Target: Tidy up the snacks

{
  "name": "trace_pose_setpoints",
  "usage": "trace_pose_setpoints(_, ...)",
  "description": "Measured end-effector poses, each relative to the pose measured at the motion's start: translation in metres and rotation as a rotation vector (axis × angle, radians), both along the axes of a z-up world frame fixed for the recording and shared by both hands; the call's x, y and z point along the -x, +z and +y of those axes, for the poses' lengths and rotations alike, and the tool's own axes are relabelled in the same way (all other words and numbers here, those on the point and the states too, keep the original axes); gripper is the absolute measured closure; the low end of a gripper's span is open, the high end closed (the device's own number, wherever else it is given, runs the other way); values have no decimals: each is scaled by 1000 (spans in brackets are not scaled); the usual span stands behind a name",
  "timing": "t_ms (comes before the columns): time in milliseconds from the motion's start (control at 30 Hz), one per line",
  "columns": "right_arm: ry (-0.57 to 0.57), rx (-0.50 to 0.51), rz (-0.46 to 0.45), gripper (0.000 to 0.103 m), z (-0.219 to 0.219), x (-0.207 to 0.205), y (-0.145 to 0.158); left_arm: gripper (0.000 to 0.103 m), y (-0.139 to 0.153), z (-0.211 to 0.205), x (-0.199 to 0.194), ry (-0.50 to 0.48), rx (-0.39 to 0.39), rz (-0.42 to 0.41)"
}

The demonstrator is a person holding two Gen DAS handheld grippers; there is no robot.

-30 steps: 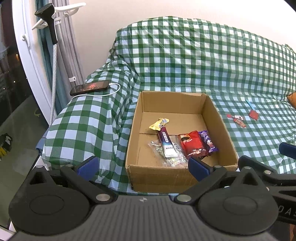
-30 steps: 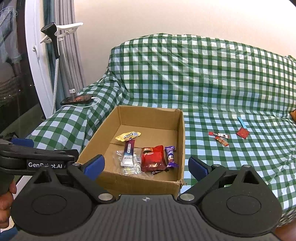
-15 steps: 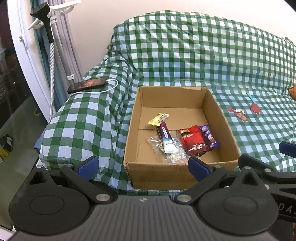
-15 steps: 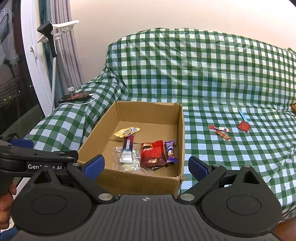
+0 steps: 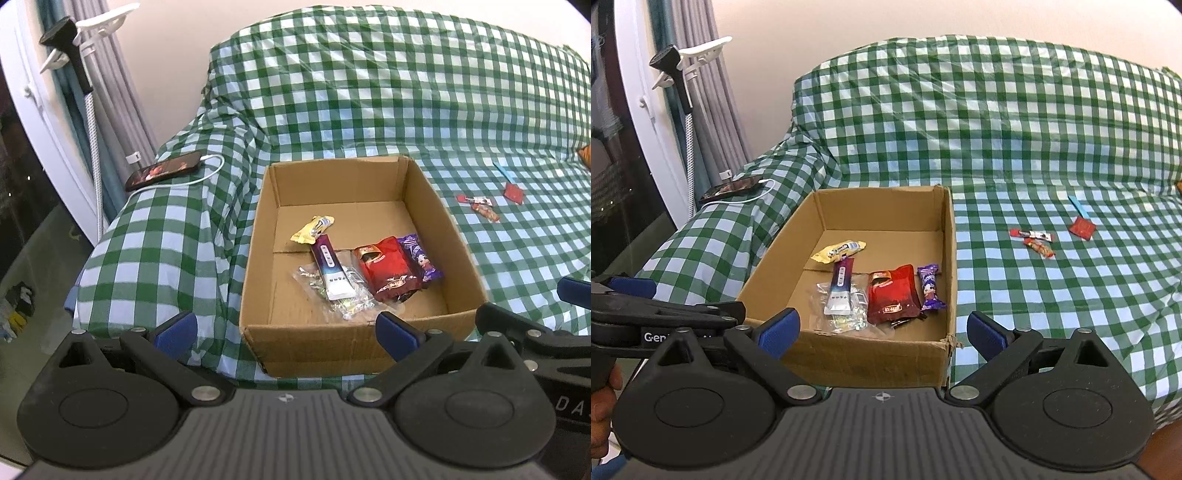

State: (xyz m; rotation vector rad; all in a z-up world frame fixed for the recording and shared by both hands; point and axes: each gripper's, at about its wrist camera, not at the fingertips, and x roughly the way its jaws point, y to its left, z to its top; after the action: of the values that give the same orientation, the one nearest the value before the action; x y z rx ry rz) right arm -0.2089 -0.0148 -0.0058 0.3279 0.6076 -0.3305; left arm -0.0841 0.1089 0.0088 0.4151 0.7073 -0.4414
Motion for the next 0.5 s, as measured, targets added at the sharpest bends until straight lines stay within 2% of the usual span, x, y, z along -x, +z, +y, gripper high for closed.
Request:
trace_pose_setpoints(167, -40, -25, -20, 5, -19, 6, -7, 0, 3, -30, -2, -41, -29, -13)
trace_pose_setpoints(267, -112, -45, -29, 5, -47, 16, -10, 0, 7, -62, -3, -84, -39, -22)
trace_pose_setpoints(400, -240, -52, -14, 5, -118, 34, -22, 0, 11, -113, -7, -166, -45, -5)
trace_pose_setpoints(500, -340, -57, 1, 5, -197, 55, -43, 0, 11, -162, -12, -233, -58, 9)
